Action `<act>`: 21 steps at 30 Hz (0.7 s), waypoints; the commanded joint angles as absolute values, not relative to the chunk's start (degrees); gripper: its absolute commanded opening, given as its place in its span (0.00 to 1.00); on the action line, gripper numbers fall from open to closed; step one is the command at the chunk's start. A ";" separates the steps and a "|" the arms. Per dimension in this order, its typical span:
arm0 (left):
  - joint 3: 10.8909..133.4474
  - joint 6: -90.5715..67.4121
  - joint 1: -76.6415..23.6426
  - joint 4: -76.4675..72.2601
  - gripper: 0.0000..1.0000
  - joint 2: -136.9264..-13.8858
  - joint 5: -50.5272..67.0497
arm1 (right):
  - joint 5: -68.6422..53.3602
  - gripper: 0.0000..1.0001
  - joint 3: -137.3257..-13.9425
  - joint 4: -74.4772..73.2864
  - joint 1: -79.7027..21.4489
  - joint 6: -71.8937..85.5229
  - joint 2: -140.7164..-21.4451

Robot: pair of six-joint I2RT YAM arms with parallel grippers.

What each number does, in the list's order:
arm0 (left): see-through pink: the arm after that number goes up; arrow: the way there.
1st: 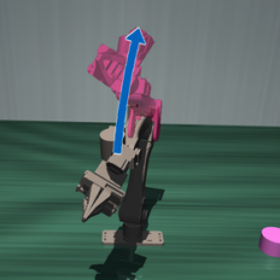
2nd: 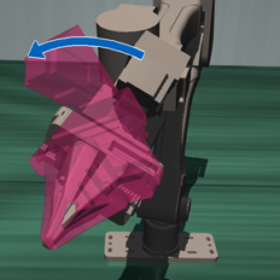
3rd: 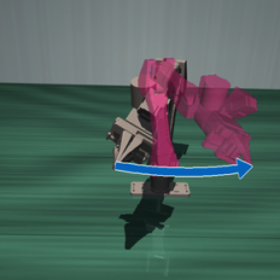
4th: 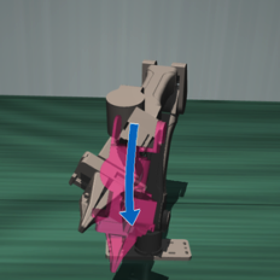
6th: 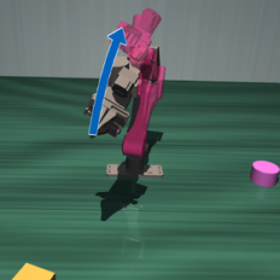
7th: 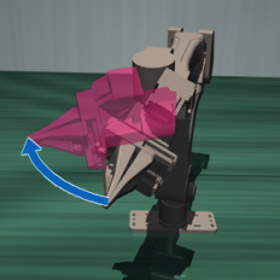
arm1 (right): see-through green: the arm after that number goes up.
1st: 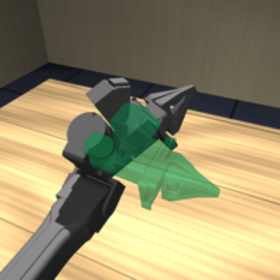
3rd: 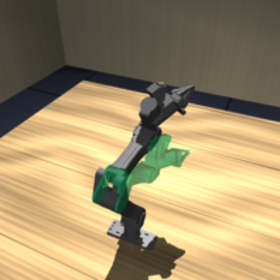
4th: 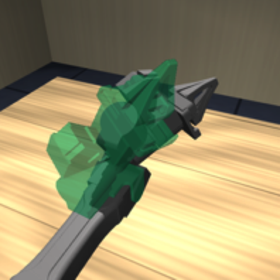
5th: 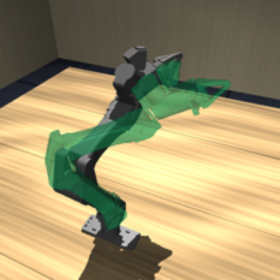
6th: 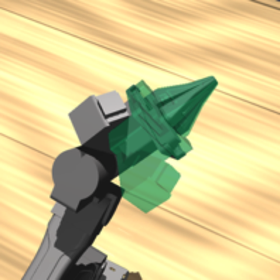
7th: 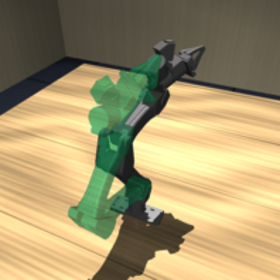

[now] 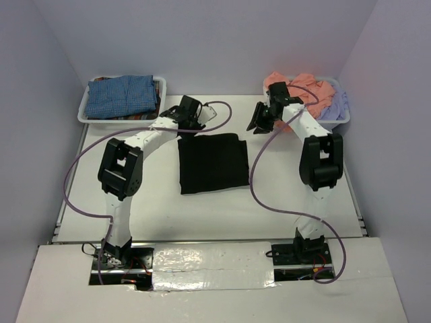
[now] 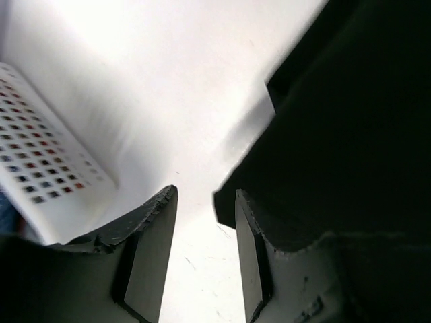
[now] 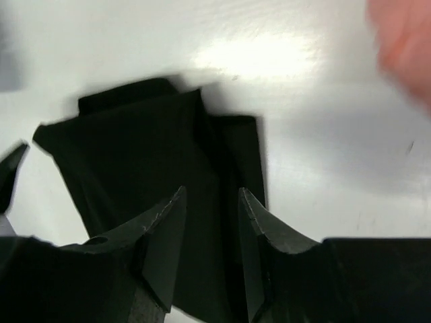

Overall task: Fold and stack the long sleeve shirts
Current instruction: Fold the shirt

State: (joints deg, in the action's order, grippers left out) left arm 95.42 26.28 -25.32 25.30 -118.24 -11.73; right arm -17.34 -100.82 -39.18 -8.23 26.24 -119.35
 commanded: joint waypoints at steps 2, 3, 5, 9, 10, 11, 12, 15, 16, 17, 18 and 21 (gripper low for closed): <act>102.82 21.46 -24.87 27.57 0.52 -117.07 -8.89 | -14.94 0.47 -91.61 -31.74 -13.09 21.72 -106.62; 103.35 20.66 -24.79 29.25 0.52 -116.55 -6.79 | -14.85 0.49 -90.63 -31.12 -13.97 21.27 -105.65; 104.15 18.81 -24.70 33.98 0.53 -115.05 -0.54 | -13.02 0.55 -90.00 -32.51 -15.29 22.31 -106.86; 99.24 16.44 -22.07 35.42 0.62 -113.12 5.26 | -12.22 0.65 -88.77 -32.96 -15.03 23.38 -109.41; 96.71 15.39 -21.28 34.81 0.64 -112.94 6.40 | -12.39 0.66 -89.64 -32.61 -14.94 22.94 -110.12; 95.98 14.68 -20.57 34.37 0.64 -113.20 7.02 | -12.65 0.67 -90.61 -32.52 -14.94 22.33 -111.00; 95.72 13.89 -19.17 34.45 0.64 -113.55 7.73 | -13.61 0.67 -92.01 -32.78 -14.94 21.11 -113.27; 96.24 10.64 -16.54 35.07 0.65 -116.10 12.73 | -15.11 0.69 -96.93 -33.75 -14.94 19.26 -117.67; 96.50 9.42 -16.09 34.72 0.65 -117.23 13.88 | -15.55 0.70 -97.64 -33.58 -14.94 18.90 -118.47; 96.59 9.14 -15.82 34.54 0.66 -117.77 15.37 | -15.99 0.71 -98.60 -33.31 -15.03 18.46 -119.26; 96.77 9.05 -15.56 34.28 0.66 -118.73 15.82 | -17.13 0.71 -98.79 -32.18 -15.03 17.76 -120.31; 96.85 9.14 -15.56 33.75 0.67 -120.14 17.49 | -18.10 0.71 -98.88 -30.68 -14.94 17.31 -122.16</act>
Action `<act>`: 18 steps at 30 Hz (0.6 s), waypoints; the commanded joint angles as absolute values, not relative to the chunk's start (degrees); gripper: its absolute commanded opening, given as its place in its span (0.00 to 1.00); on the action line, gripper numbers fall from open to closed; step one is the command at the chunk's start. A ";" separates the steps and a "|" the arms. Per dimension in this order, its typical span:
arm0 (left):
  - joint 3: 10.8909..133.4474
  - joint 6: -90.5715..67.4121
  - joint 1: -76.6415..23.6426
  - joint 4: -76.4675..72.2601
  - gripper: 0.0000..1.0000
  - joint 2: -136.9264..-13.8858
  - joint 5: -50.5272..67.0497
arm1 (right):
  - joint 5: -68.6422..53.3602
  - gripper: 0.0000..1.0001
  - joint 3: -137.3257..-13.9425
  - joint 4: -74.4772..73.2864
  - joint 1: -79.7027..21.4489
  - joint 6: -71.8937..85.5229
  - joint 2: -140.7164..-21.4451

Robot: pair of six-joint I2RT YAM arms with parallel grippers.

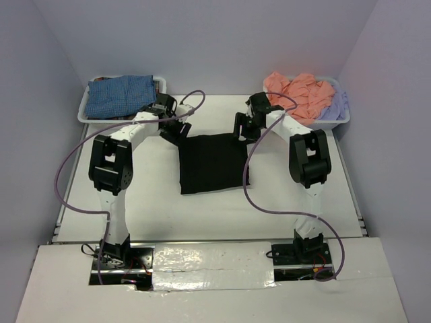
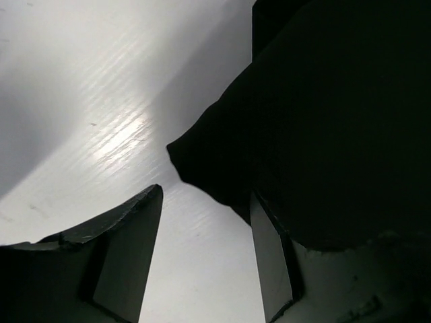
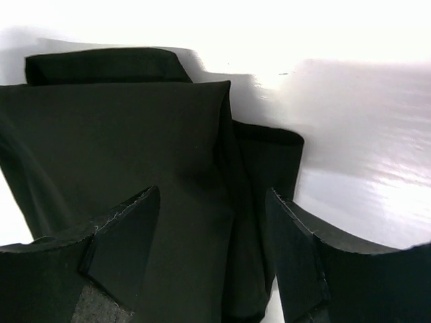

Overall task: Fold and stack the long sleeve shirts
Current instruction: Fold the shirt

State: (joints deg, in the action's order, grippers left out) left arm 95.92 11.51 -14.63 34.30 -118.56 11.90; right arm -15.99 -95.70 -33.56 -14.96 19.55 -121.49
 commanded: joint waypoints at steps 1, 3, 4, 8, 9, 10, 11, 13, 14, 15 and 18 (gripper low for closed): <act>96.86 8.97 -15.47 33.66 0.67 -120.49 17.58 | -18.37 0.71 -98.79 -30.24 -14.94 17.31 -122.52; 96.68 8.88 -15.38 33.40 0.68 -121.11 17.67 | -18.89 0.71 -98.61 -29.45 -14.85 17.40 -123.57; 96.33 8.96 -15.29 33.22 0.67 -121.64 17.75 | -19.85 0.71 -98.70 -29.01 -14.94 17.32 -124.01; 95.45 8.62 -15.21 32.00 0.65 -122.52 18.89 | -22.41 0.68 -97.65 -26.64 -15.03 17.40 -124.63; 94.93 8.27 -15.21 31.47 0.64 -122.35 20.03 | -22.76 0.67 -97.30 -25.59 -15.03 17.49 -124.63; 94.75 7.91 -15.21 30.94 0.61 -122.26 20.47 | -23.11 0.63 -96.69 -25.05 -15.03 17.58 -124.63; 94.57 7.74 -15.21 30.07 0.59 -122.17 20.83 | -23.46 0.61 -96.51 -24.53 -15.03 17.67 -124.63; 94.57 7.21 -15.21 29.62 0.53 -122.26 21.35 | -23.90 0.54 -96.68 -24.43 -15.03 17.49 -124.98; 94.48 7.21 -15.21 29.45 0.45 -122.34 21.44 | -23.91 0.51 -96.77 -24.35 -15.03 17.40 -125.15; 94.22 7.21 -15.21 29.10 0.40 -122.26 21.71 | -23.91 0.42 -96.85 -24.35 -15.03 17.40 -125.24; 93.52 7.56 -15.21 28.39 0.21 -121.99 22.94 | -24.61 0.29 -96.77 -23.99 -15.03 17.49 -125.51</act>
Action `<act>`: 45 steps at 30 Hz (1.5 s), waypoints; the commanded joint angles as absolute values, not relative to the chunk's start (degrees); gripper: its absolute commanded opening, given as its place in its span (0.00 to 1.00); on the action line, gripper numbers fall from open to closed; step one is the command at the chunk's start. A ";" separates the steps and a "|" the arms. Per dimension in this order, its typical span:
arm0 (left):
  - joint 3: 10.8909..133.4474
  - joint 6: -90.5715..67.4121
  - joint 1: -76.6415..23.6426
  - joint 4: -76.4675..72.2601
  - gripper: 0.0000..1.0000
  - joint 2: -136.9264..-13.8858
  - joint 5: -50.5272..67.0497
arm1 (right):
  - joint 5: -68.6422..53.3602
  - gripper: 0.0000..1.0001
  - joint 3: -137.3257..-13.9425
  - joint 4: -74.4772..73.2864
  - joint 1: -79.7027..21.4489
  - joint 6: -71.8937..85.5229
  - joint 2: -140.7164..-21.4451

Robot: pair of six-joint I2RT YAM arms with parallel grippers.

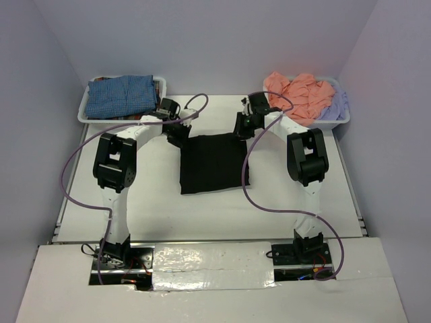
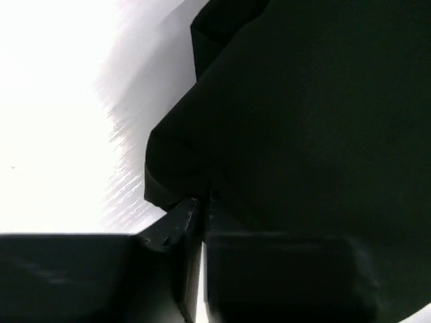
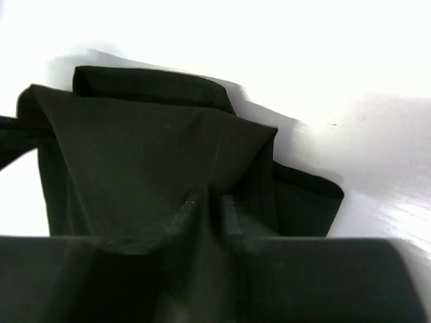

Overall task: Fold and stack the long sleeve shirts
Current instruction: Fold the shirt

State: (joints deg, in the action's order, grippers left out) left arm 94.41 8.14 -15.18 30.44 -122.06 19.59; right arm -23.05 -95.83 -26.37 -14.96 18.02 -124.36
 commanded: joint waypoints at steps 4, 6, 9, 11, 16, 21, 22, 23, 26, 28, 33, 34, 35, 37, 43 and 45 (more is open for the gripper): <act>94.04 8.17 -15.21 28.83 0.00 -122.26 24.26 | -24.26 0.00 -95.90 -24.26 -14.85 17.67 -125.16; 94.22 8.61 -15.21 28.74 0.00 -121.56 24.61 | -23.65 0.00 -93.88 -23.21 -14.94 17.67 -123.06; 94.57 9.31 -15.29 28.39 0.00 -119.72 24.87 | -22.07 0.00 -90.81 -22.24 -14.85 17.75 -118.58; 94.83 9.75 -15.64 28.13 0.00 -117.87 24.26 | -21.27 0.00 -88.26 -19.88 -14.94 18.80 -113.66; 94.40 10.46 -16.43 26.55 0.00 -114.35 23.55 | -18.64 0.00 -78.76 -14.07 -14.94 22.76 -103.90; 94.22 11.16 -17.05 26.37 0.00 -113.91 23.12 | -15.48 0.00 -77.34 -14.59 -14.85 23.12 -102.57; 94.22 11.25 -17.05 26.37 0.00 -114.08 22.94 | -14.86 0.00 -77.52 -15.37 -14.85 23.20 -102.74; 94.13 11.42 -17.05 26.19 0.00 -114.17 22.94 | -14.16 0.00 -77.95 -15.82 -14.85 23.38 -103.01; 93.78 11.25 -17.14 25.23 0.00 -114.78 22.06 | -12.31 0.00 -78.66 -16.43 -14.33 24.08 -104.06; 94.48 10.81 -17.23 25.14 0.00 -115.92 20.83 | -12.22 0.00 -79.36 -16.78 -13.89 24.52 -105.64; 95.19 10.02 -17.14 26.72 0.00 -117.68 16.53 | -11.61 0.00 -86.12 -20.91 -13.89 22.68 -112.32; 95.27 10.11 -17.14 26.98 0.01 -118.12 15.48 | -10.56 0.08 -87.35 -22.57 -13.89 22.50 -113.19; 95.53 10.37 -17.14 27.50 0.17 -118.56 15.38 | -8.63 0.20 -87.71 -23.28 -13.80 22.50 -114.33; 96.59 10.90 -17.23 29.35 0.43 -119.53 14.42 | -7.91 0.50 -88.41 -24.95 -13.36 22.94 -114.96; 98.34 10.90 -17.05 30.32 0.82 -118.48 12.04 | -5.54 0.64 -88.86 -26.27 -13.36 23.11 -110.31; 100.79 10.64 -17.14 31.28 0.83 -117.95 11.87 | -3.62 0.64 -88.25 -27.59 -13.62 23.73 -106.27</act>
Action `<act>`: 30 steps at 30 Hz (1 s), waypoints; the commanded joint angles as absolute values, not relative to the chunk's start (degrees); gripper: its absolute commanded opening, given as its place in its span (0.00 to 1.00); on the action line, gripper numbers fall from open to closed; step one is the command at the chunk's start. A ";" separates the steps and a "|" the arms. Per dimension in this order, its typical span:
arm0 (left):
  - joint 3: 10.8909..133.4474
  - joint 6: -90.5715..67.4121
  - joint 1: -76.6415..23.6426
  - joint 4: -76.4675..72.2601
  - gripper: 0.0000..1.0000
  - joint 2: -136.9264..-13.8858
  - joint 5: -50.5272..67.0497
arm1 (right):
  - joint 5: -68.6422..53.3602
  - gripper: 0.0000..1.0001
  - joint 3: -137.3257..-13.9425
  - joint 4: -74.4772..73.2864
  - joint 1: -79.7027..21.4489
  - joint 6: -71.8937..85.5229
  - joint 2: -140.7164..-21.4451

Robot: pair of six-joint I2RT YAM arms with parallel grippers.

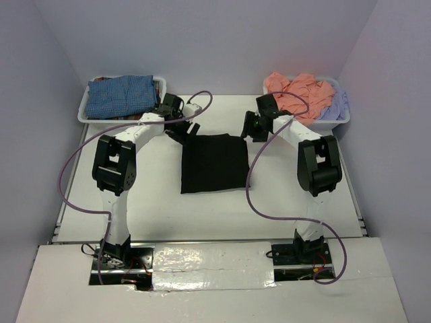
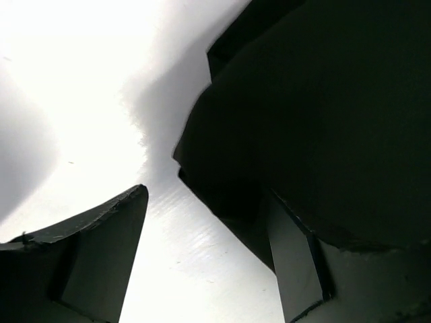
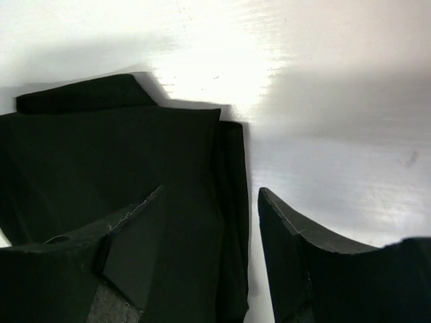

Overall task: Fold and stack the long sleeve shirts
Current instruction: Fold the shirt

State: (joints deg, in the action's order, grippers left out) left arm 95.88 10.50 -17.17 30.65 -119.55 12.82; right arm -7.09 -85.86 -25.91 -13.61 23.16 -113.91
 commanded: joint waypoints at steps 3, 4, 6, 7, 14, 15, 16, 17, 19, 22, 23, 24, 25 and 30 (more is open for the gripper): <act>103.09 10.37 -17.14 33.75 0.83 -116.20 11.95 | -2.03 0.62 -82.99 -27.42 -15.90 24.69 -98.37; 103.18 10.11 -17.14 33.92 0.83 -115.41 11.95 | -1.85 0.56 -79.05 -26.73 -18.08 25.65 -96.26; 102.40 9.32 -17.14 34.28 0.83 -112.78 13.52 | -2.46 0.36 -74.82 -25.67 -20.73 27.33 -91.33; 101.70 9.06 -17.23 34.10 0.81 -111.81 14.49 | -3.59 0.26 -70.79 -25.14 -23.44 29.60 -88.88; 89.33 8.44 -20.30 36.83 0.55 -108.54 25.22 | -13.53 0.00 -53.80 -15.56 -28.04 42.08 -84.38; 87.73 8.35 -20.56 36.30 0.55 -108.63 25.31 | -13.54 0.00 -51.44 -15.03 -28.04 42.88 -84.29; 86.15 8.18 -20.57 35.60 0.55 -108.55 25.40 | -13.36 0.00 -50.55 -15.12 -28.04 43.41 -84.20; 83.44 7.74 -20.57 34.90 0.55 -108.54 25.14 | -12.32 0.00 -49.75 -15.38 -27.86 43.77 -84.46; 81.40 7.73 -20.65 32.88 0.54 -108.90 23.92 | -12.04 0.00 -47.56 -15.56 -27.25 44.30 -85.77; 79.37 7.91 -20.65 31.47 0.56 -110.47 21.11 | -11.69 0.00 -44.92 -13.10 -24.53 44.30 -89.64; 79.37 8.26 -20.65 31.55 0.56 -111.61 20.31 | -11.69 0.00 -44.30 -12.14 -22.96 44.47 -90.61; 79.45 8.35 -20.65 31.55 0.57 -112.14 19.43 | -11.78 0.00 -43.17 -11.52 -22.33 44.73 -91.92; 79.28 8.52 -20.65 31.47 0.57 -112.50 17.94 | -11.69 0.00 -42.63 -11.08 -21.80 44.82 -92.19; 78.31 8.96 -20.39 30.94 0.56 -113.03 16.08 | -11.16 0.00 -40.96 -10.28 -21.27 43.69 -92.37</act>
State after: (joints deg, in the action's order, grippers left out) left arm 78.48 8.64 -20.84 32.14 -112.62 18.44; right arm -14.41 -42.70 -11.57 -21.41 44.56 -91.42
